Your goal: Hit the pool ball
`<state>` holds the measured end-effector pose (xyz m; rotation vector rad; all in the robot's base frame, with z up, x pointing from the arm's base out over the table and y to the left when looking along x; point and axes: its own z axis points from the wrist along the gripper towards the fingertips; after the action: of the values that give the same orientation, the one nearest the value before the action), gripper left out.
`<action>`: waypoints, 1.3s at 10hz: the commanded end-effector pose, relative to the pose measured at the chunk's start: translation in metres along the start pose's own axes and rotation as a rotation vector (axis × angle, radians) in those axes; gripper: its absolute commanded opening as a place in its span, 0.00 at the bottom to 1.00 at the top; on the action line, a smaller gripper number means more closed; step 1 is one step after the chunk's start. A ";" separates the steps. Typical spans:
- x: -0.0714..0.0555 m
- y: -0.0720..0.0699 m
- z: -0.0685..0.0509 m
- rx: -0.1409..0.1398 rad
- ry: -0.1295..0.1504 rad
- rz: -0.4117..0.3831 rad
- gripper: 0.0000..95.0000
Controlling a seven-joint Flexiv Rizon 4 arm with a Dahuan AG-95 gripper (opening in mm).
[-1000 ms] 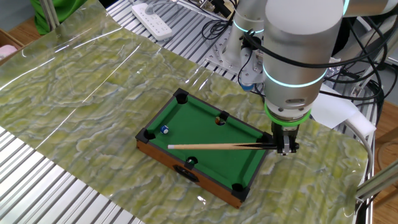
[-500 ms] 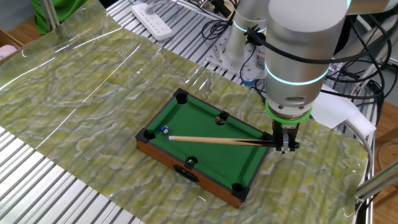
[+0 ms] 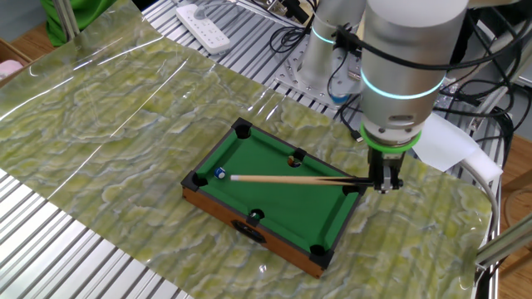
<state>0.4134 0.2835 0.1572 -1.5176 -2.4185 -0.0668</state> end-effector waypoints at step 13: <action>-0.001 -0.052 0.024 0.013 0.007 -0.069 0.00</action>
<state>0.3642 0.2653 0.1383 -1.4212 -2.4589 -0.0664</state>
